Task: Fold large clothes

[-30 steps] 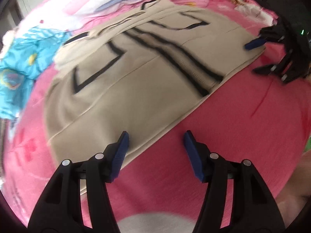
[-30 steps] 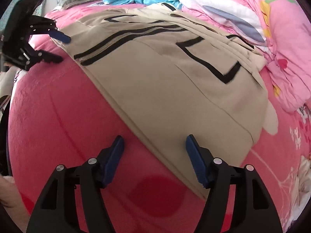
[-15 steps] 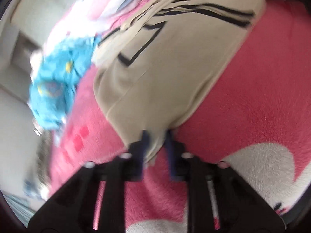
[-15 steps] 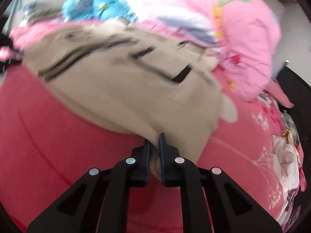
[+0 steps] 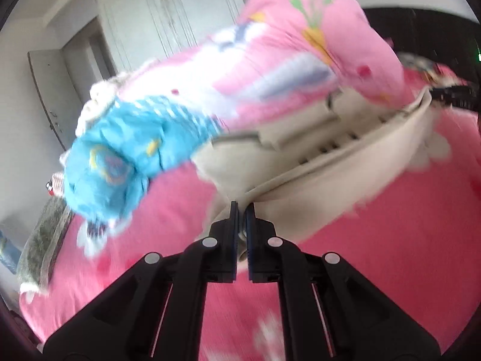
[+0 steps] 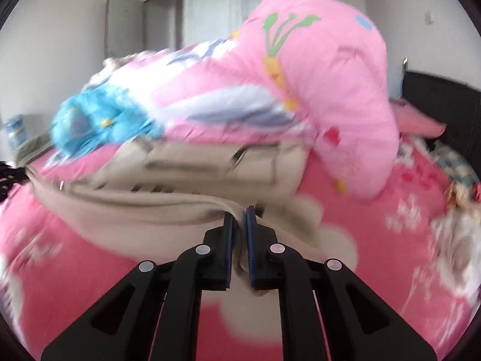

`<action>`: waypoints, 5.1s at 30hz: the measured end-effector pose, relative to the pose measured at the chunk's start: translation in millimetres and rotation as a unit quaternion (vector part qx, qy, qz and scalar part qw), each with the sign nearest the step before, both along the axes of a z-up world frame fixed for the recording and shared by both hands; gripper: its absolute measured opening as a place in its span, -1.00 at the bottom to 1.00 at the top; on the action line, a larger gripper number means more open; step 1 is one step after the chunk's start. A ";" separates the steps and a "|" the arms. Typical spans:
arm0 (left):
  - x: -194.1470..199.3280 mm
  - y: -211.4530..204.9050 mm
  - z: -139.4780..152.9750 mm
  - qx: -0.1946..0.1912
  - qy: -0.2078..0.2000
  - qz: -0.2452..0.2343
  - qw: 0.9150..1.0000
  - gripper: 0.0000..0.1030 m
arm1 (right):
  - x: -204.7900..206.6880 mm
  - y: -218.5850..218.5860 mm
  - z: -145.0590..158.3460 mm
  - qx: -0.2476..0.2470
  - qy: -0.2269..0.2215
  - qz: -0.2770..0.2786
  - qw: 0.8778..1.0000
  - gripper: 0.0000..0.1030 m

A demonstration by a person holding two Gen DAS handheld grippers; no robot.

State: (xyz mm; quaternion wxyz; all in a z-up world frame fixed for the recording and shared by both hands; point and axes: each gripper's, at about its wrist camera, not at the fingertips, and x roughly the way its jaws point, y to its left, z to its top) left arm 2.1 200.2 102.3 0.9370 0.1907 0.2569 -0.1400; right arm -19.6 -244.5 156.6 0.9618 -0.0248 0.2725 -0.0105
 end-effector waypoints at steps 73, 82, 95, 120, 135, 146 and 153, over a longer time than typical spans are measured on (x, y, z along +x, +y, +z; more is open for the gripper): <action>338.7 -57.1 -101.4 -0.078 0.103 0.233 0.964 -0.74 | 314.2 -31.8 -85.8 -0.256 0.156 -0.110 0.948 -0.20; 159.2 -126.4 -110.3 0.147 0.067 -0.130 0.978 0.12 | 169.6 9.7 -48.3 -0.268 0.093 0.120 0.951 0.36; 183.5 -192.4 -169.2 0.302 -0.028 -0.031 0.952 -0.51 | 202.7 59.1 -137.7 -0.347 0.137 0.024 0.928 -0.24; -152.5 -103.5 -30.5 0.074 0.184 -0.164 0.966 0.42 | -177.6 8.4 -86.0 -0.363 0.158 0.029 0.918 0.62; 106.1 -23.8 -52.7 -0.286 0.268 0.027 0.920 0.37 | -23.7 -87.5 6.9 0.015 0.116 0.058 0.991 0.63; 43.6 -8.7 -22.4 -0.301 0.204 -0.024 0.931 -0.82 | -59.9 -76.1 -0.2 0.044 0.054 0.061 0.996 -0.89; 77.7 -50.8 -50.5 -0.164 0.206 0.069 0.962 -0.83 | -5.4 -90.9 -30.1 0.012 0.146 0.013 0.989 -0.89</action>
